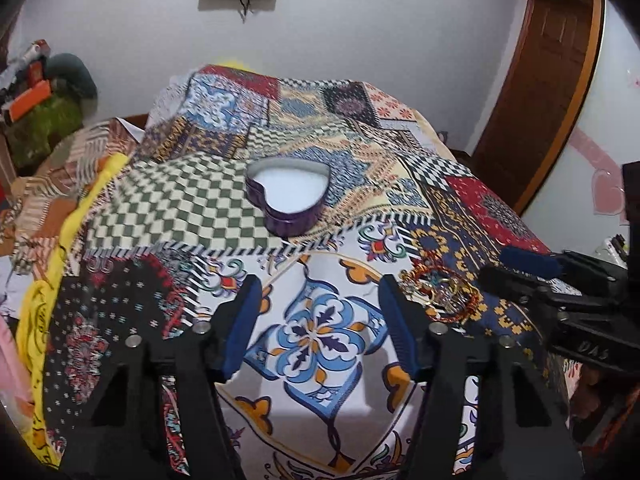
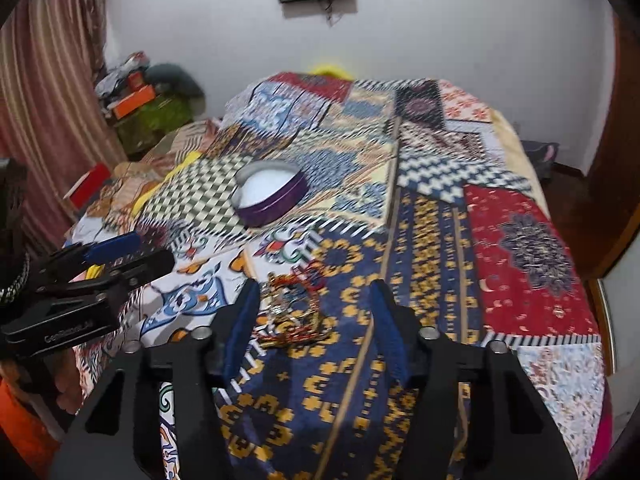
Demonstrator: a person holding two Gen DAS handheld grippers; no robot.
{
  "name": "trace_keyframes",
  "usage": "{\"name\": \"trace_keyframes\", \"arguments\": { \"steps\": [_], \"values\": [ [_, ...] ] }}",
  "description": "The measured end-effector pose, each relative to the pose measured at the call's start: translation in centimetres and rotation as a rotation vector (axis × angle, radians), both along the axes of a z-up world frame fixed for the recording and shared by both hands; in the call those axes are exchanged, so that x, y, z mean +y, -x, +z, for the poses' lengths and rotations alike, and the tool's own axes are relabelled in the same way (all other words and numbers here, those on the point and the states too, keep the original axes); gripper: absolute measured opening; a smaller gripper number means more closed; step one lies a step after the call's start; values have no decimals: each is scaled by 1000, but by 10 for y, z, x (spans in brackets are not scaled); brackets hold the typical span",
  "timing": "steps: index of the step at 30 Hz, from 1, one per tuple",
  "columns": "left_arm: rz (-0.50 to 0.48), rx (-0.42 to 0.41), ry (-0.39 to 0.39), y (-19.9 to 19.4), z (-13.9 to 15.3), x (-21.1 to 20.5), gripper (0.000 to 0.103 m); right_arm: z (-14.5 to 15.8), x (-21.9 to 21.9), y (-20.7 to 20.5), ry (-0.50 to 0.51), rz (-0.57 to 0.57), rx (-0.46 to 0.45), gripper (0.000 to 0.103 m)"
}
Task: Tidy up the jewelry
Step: 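Lower the right tool onto the jewelry pile and grasp a silver ring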
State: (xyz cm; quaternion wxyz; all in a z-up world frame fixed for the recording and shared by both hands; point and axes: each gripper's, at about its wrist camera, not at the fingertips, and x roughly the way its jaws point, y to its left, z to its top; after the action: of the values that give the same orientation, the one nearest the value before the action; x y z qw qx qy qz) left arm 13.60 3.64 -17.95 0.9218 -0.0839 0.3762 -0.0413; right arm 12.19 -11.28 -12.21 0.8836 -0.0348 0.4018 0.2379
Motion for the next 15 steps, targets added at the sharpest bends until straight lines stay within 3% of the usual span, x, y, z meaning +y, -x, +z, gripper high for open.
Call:
{"name": "trace_keyframes", "arguments": {
  "steps": [7,13,15],
  "values": [
    [-68,29,21,-5,-9,-9,36,-17,17,-10,21,87,62,27],
    [-119,45,79,-8,-12,-12,26,-28,25,-19,46,126,103,22],
    [-130,52,88,-11,-13,-15,23,-31,26,-20,61,133,106,14]
  ]
}}
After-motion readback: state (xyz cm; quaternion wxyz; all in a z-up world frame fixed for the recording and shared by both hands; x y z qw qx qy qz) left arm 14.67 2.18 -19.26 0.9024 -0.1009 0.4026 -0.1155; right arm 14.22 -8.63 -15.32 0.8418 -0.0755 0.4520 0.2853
